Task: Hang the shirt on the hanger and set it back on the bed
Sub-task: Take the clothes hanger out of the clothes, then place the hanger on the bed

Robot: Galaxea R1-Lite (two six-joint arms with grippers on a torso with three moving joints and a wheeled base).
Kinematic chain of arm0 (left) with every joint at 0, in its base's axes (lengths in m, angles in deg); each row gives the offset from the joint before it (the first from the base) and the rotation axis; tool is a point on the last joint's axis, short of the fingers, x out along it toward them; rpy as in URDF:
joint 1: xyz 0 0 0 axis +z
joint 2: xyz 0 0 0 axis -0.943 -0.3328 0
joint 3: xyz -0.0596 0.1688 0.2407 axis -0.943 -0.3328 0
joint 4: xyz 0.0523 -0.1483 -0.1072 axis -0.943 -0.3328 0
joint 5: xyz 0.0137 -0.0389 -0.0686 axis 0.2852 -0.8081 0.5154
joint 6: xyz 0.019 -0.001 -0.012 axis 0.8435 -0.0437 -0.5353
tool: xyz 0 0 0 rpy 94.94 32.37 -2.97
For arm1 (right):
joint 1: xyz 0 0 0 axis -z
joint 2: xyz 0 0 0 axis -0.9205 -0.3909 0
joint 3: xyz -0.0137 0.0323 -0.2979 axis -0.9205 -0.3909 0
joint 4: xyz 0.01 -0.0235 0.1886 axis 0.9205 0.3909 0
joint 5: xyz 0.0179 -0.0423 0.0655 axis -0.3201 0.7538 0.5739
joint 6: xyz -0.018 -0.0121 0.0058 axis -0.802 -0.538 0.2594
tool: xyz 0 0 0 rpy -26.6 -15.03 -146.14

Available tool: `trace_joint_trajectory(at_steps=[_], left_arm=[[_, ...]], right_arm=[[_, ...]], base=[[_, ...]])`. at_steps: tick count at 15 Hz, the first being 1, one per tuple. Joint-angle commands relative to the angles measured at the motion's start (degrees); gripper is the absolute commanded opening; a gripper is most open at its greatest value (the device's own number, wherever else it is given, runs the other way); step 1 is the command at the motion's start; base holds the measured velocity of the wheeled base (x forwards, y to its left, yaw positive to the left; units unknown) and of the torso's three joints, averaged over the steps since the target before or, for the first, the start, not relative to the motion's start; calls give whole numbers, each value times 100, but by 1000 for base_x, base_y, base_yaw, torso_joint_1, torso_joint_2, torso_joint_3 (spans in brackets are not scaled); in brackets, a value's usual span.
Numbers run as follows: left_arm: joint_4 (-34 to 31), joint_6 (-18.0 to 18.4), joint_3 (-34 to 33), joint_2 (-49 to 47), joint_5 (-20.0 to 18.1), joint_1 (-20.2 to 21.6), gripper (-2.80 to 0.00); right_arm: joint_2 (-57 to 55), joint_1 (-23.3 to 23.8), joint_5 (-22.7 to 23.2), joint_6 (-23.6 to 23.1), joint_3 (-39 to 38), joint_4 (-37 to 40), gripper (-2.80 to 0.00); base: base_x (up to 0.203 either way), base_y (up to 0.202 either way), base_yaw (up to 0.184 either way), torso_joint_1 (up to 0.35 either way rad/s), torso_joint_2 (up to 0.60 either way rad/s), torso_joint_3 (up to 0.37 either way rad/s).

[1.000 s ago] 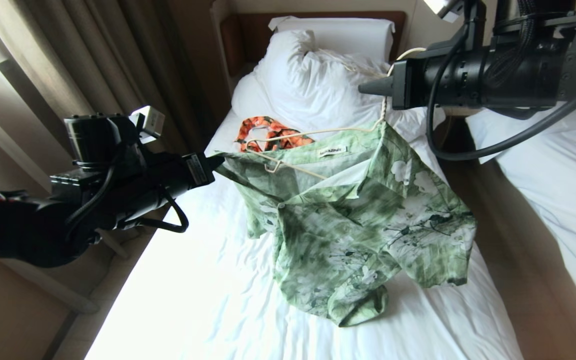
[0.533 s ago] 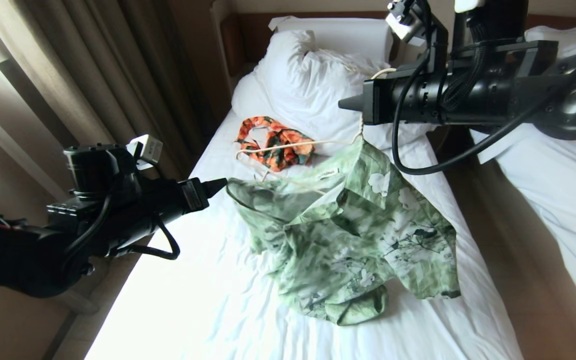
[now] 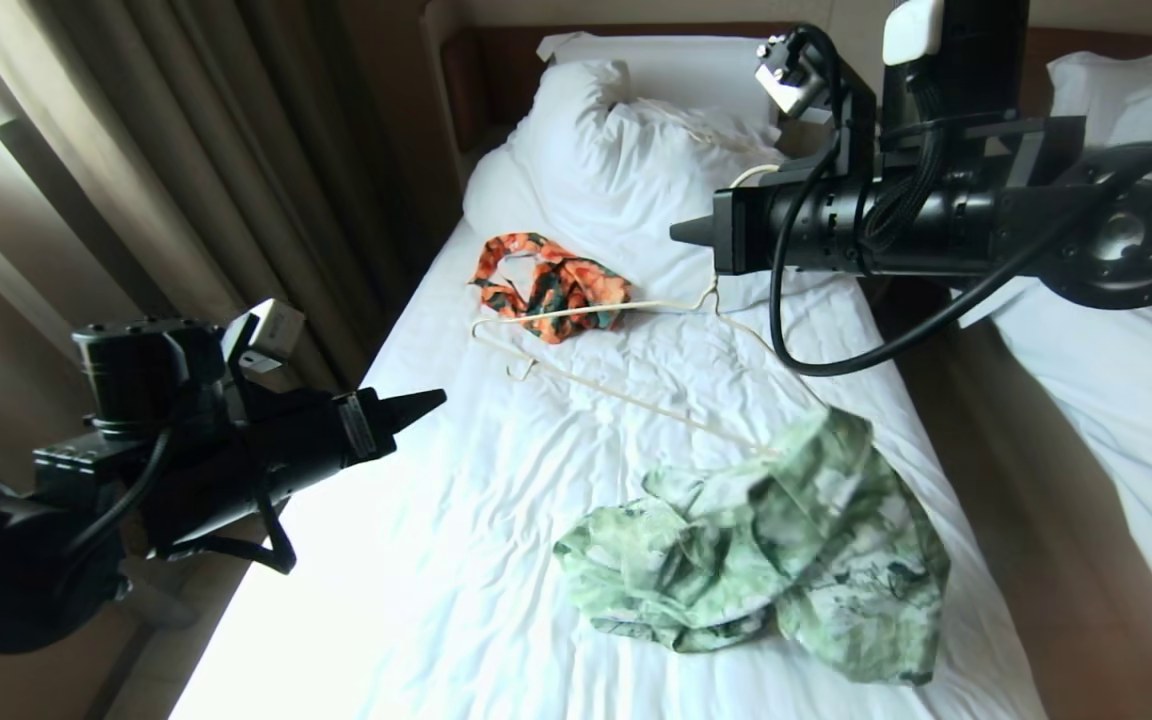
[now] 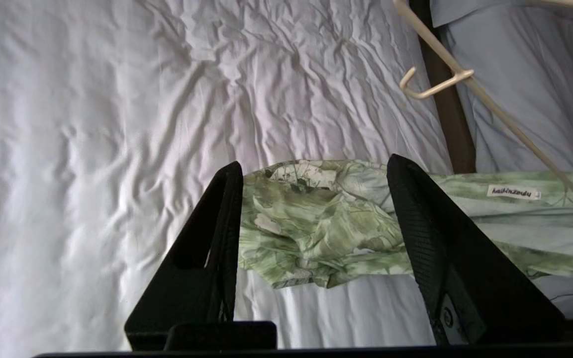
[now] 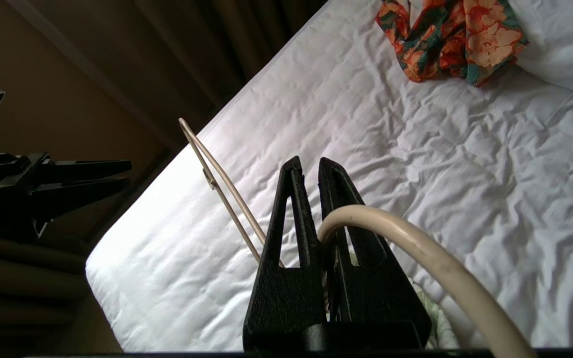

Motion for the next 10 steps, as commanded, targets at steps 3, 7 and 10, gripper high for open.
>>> trace_joint_trajectory(at_steps=[3,7,10], left_arm=[[6,-8,-563,757,497,388,-280],[-428,0,-981,2045,790,785,-280],[-1412,-21,-1041,2794,800,824,-280]], right_arm=[[0,-85,-417,302,-598,-1093,-280],[-11,-389,-1535,291,-1586,-3037,-280],[450,-292,-1687,147,-1923,-1421,-280]], base=[[0,0,0,0,0,0],[0,0,0,0,0,0],[0,0,0,0,0,0]])
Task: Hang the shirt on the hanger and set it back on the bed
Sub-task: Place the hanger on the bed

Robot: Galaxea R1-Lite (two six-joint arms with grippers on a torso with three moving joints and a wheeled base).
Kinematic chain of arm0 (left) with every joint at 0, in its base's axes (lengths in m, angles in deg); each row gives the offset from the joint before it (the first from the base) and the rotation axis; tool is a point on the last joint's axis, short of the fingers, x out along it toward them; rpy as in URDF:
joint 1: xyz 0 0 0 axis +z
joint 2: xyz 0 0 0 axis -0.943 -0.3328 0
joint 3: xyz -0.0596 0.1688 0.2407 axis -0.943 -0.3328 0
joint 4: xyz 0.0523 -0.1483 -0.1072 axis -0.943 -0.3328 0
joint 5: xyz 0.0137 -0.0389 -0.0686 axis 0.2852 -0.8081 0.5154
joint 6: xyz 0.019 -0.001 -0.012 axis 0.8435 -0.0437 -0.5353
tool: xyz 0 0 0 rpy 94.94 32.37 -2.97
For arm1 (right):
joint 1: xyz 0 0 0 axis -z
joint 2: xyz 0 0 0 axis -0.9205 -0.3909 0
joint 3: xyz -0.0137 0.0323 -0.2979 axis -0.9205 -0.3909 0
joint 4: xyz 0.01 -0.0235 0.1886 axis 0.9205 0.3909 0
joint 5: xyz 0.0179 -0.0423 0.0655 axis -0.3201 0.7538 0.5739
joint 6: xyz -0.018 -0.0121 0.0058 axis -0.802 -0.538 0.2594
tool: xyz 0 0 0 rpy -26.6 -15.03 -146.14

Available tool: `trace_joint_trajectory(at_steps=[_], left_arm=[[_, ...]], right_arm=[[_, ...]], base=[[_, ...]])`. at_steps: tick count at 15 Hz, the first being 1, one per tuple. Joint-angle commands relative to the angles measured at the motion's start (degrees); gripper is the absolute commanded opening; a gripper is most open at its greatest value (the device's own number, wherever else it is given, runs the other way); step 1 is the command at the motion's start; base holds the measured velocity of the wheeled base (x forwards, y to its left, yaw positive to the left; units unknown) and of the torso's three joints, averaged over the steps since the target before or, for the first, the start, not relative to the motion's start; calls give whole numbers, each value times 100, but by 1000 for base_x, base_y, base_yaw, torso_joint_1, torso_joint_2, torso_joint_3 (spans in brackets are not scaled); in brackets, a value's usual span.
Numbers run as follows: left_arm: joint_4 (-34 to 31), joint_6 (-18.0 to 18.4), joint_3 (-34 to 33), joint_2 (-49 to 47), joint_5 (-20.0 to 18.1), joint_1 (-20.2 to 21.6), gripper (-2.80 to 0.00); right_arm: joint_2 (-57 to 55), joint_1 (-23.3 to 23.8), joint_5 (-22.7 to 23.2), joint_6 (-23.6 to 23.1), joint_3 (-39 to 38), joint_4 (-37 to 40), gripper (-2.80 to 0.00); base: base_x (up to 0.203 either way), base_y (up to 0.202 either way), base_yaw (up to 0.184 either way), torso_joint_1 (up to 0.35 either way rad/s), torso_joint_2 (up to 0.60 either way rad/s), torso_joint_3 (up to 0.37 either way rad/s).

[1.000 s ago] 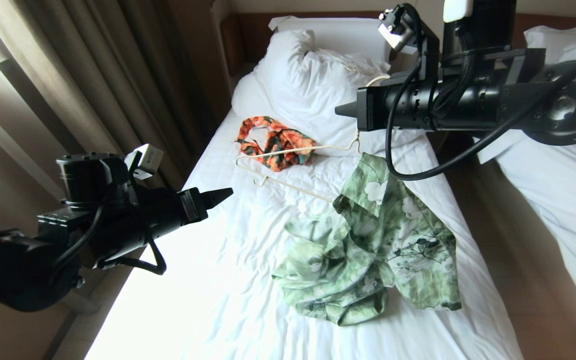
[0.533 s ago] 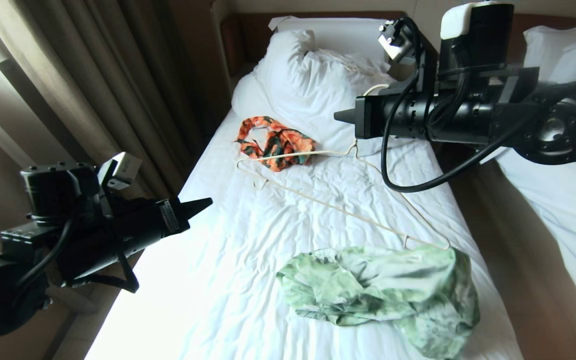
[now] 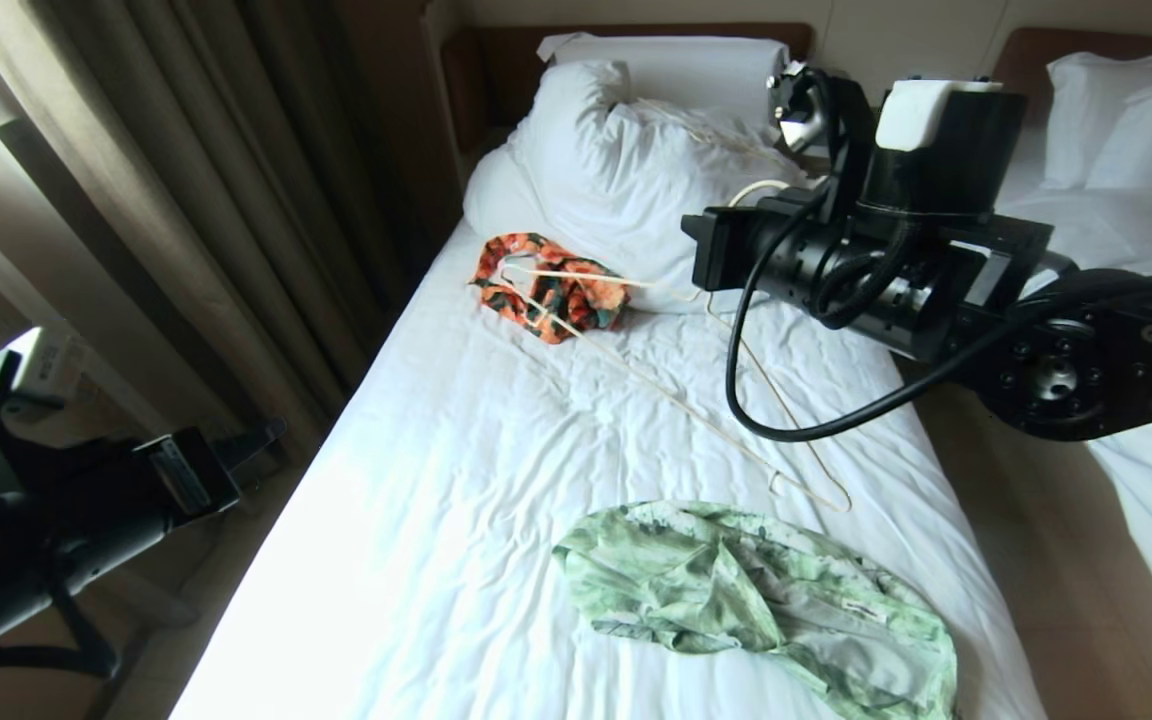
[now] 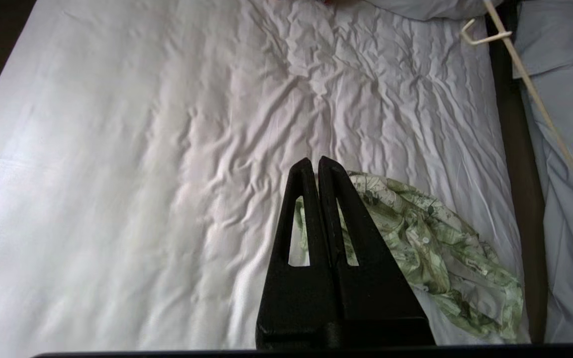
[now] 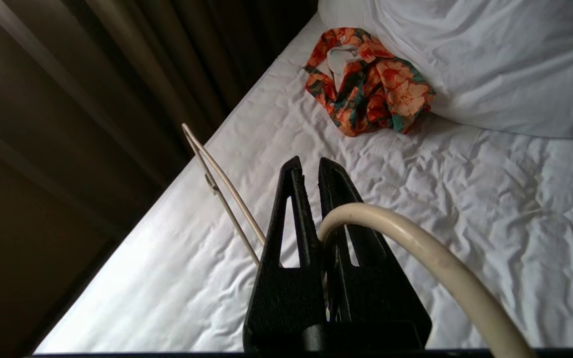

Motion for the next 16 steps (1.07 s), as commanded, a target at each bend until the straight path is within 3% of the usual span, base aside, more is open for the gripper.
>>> trace_joint_trajectory(at_steps=[1,3,6,9,10,13,16], left_arm=[[-391,-39,-128,755,-1,22,-280],[-417,-45,-320,895,66,30,-280],[-400,-52,-488,986,337,31,-280],[-409,-53,-729,1185,358,30,-280],[-415,-53,-731,1227,416,36,-280],[-469,-36,-748,1496,593,39,-280],[-764,-32,-723,1729,580,39,-280]], right_arm=[[373,177,-70,-47,-174,2211,-280],[491,616,-8,-59,-571,3077,-280],[471,1057,386,-148,-1644,2515,-280],[167,1532,1757,-155,-2111,2353,-280],[-43,1594,1848,-39,-2140,2203,0],[-545,1647,1778,76,-2252,1684,0],[-607,1621,1020,-269,-2563,2055,0]], base=[[0,0,0,0,0,0],[0,0,0,0,0,0],[0,0,0,0,0,0],[0,0,0,0,0,0],[0,0,0,0,0,0],[0,0,0,0,0,0],[0,0,0,0,0,0]])
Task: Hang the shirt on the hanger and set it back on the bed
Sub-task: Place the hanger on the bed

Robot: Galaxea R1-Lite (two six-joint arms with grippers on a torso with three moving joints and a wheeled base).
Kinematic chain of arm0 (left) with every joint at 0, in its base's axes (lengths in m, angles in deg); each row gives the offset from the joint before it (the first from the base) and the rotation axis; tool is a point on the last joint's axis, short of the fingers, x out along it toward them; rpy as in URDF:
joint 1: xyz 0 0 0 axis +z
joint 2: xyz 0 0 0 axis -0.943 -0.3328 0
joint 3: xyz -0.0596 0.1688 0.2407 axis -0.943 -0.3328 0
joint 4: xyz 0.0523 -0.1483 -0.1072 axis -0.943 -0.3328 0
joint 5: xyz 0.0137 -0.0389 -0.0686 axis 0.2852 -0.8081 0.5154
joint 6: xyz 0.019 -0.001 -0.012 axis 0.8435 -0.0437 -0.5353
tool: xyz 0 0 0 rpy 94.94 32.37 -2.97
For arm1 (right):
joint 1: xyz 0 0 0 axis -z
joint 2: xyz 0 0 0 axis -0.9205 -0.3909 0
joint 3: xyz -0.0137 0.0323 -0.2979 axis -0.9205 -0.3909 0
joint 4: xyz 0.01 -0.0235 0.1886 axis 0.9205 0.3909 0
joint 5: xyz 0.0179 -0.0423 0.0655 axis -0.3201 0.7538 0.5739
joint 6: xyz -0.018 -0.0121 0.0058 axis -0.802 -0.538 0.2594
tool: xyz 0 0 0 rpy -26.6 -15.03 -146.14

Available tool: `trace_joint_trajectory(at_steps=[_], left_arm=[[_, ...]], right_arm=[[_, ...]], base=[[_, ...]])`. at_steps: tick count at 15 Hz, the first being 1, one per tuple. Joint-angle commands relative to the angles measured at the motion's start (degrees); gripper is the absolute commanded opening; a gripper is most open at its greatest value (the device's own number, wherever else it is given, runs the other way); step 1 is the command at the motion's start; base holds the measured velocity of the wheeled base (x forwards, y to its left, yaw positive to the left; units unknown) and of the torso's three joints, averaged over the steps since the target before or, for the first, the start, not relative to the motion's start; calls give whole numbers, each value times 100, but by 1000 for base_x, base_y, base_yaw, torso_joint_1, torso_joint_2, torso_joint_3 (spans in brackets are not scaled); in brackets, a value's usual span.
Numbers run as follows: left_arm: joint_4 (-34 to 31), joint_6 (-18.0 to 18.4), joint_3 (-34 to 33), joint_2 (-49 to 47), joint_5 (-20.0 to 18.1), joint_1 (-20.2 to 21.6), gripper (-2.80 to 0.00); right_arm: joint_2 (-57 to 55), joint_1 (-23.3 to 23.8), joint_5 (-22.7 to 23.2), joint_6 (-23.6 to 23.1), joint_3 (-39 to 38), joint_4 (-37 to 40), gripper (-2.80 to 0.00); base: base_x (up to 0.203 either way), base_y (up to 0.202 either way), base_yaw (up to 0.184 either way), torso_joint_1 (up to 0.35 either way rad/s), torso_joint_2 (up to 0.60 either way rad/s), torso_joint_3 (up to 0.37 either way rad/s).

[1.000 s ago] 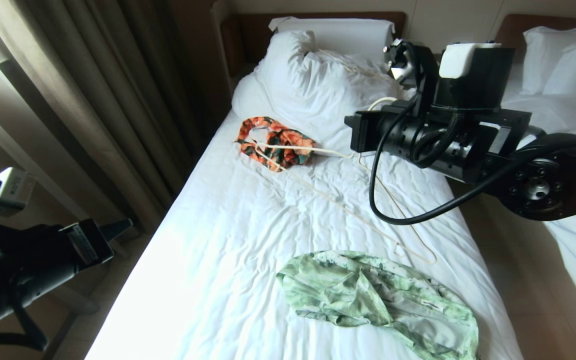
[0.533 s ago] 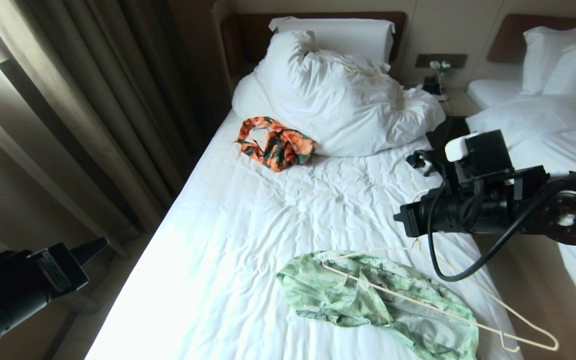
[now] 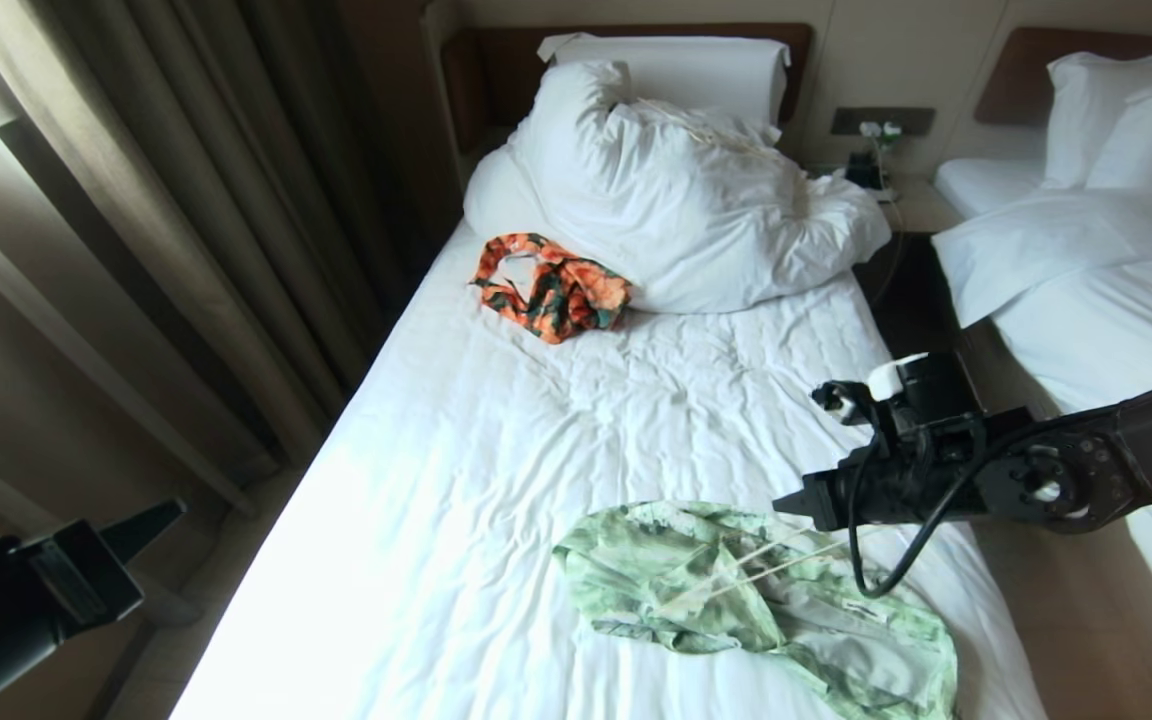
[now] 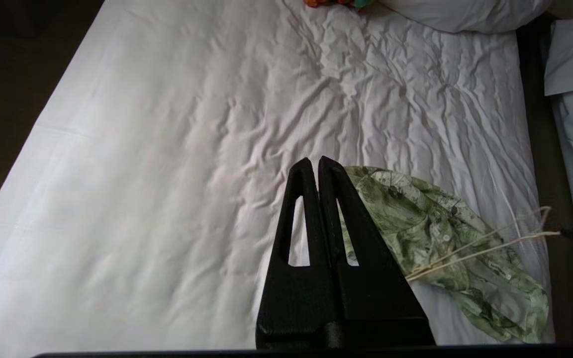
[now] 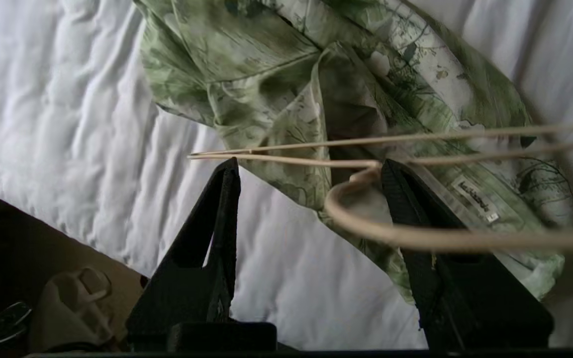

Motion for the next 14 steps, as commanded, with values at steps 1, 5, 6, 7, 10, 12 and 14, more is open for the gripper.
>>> trace_joint_trajectory(at_steps=[1,5,6,7,10,12,14], left_arm=[[-92,-7,22,240,-16,0,-280],[-258,-5,-1,526,3,-8,-280],[-443,-5,16,676,3,-8,-280],[-619,1,41,791,-6,-8,-280],[-694,0,53,1003,0,-8,-280],[-701,4,47,1192,-3,-8,-280],[-705,-3,23,1455,0,-7,-280]], right_arm=[[-125,30,-583,-313,-161,480,0],[-145,-106,-893,-360,-89,1212,0],[-153,-162,-1007,-352,-23,1216,0],[-178,-226,-1094,-351,18,1211,0],[-111,-351,-1393,-286,17,1169,-280],[148,-388,-1401,-129,-12,1126,-280],[741,-440,-1439,-86,-86,1147,-280]], base=[[0,0,0,0,0,0],[0,0,0,0,0,0],[0,0,0,0,0,0],[0,0,0,0,0,0],[0,0,0,0,0,0],[0,0,0,0,0,0],[0,0,0,0,0,0]])
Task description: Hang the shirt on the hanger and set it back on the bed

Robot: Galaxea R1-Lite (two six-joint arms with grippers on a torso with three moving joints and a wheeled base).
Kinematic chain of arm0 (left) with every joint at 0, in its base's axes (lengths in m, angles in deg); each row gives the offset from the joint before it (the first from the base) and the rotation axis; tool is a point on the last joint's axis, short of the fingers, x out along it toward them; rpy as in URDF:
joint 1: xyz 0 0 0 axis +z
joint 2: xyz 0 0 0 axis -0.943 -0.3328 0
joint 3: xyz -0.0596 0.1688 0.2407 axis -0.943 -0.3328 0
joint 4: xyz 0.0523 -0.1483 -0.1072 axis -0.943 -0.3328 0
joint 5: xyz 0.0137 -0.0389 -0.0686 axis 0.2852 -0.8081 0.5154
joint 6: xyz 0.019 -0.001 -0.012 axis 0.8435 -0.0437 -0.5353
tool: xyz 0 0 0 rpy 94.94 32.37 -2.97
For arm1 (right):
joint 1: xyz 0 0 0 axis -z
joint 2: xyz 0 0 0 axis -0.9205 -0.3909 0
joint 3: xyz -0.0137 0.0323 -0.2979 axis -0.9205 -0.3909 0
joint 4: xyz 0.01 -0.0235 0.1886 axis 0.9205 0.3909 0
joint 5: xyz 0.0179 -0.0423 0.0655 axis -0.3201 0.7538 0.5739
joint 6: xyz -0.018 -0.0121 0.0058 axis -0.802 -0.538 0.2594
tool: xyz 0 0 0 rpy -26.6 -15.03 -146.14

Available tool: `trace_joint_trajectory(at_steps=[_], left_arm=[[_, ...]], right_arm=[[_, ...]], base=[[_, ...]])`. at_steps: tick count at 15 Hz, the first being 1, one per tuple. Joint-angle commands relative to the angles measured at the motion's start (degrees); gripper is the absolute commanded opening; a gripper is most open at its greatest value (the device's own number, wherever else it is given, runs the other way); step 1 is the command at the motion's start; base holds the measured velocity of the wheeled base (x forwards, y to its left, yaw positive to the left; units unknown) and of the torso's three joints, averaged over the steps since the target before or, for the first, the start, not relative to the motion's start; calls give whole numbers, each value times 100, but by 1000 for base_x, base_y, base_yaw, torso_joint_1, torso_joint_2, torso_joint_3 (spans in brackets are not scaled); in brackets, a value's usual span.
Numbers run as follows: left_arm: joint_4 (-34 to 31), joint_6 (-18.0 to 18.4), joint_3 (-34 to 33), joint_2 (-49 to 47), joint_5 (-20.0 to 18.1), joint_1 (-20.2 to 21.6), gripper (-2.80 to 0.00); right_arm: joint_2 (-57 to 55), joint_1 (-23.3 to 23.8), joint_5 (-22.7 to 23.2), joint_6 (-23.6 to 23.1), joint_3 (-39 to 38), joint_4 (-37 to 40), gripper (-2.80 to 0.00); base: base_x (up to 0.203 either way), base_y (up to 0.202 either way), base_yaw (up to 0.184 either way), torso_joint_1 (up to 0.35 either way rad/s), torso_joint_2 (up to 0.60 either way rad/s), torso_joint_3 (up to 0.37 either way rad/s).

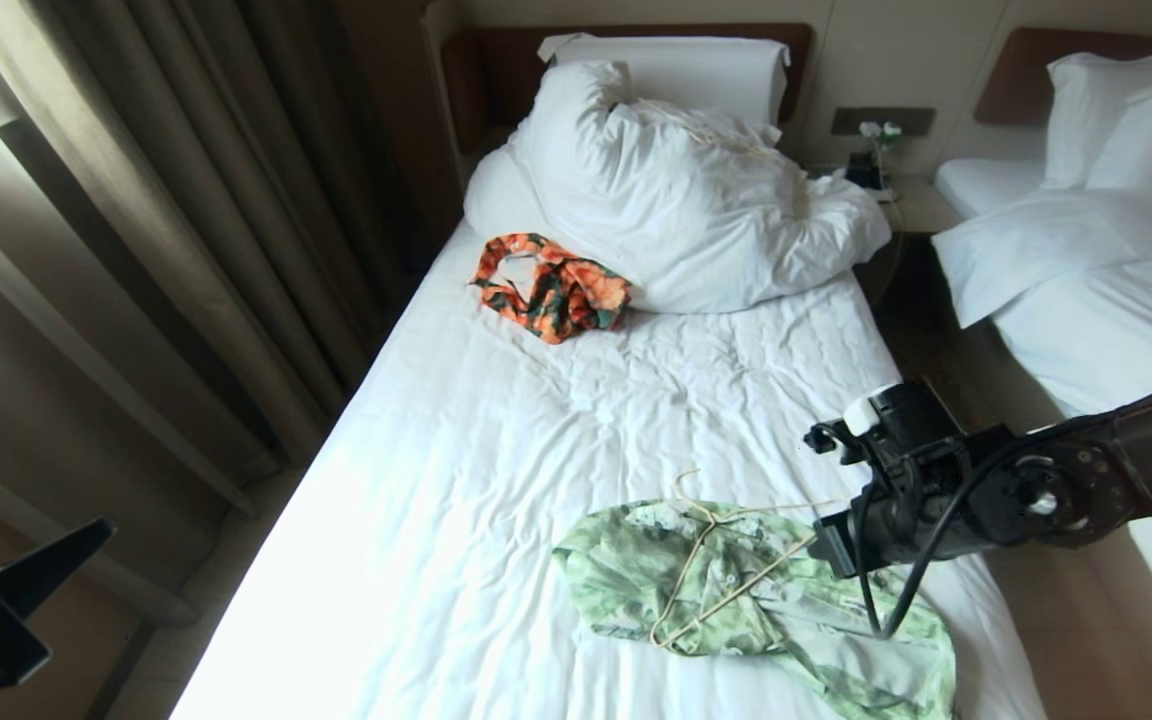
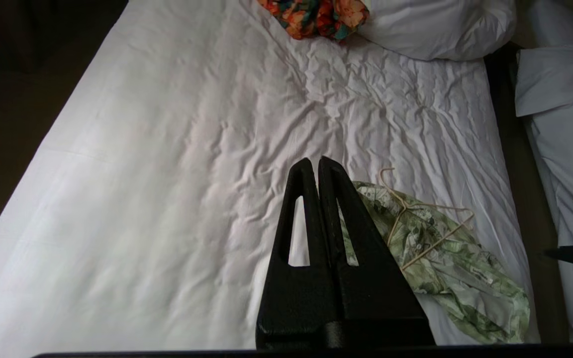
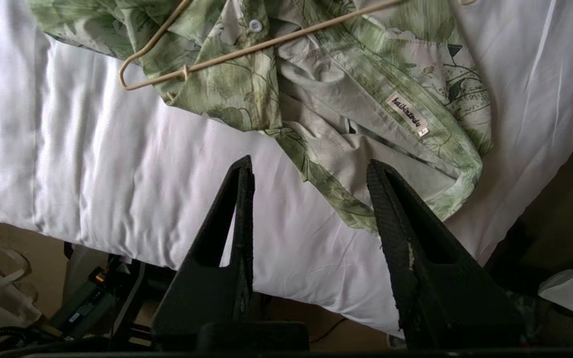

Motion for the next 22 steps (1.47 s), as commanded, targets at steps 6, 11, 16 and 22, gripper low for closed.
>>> trace_joint_trajectory(at_steps=[6,11,16,22], left_arm=[[-849,-21,486,1296,-37,0,-280],[-2228,-11,1035,2560,56,17,-280],[-2334,328,990,3192,265,373,-280],[-2501,1128,-234,4245,109,422,-280]], right_arm=[[3235,-652,-1211,32,-452,462,-280],[5845,-745,-1745,-8,-239,1875,-280],[7650,917,-1721,-28,33,2698,-280],[9291,1868,-653,-30,-854,3219,-280]], base=[[0,0,0,0,0,0],[0,0,0,0,0,0],[0,0,0,0,0,0],[0,0,0,0,0,0]])
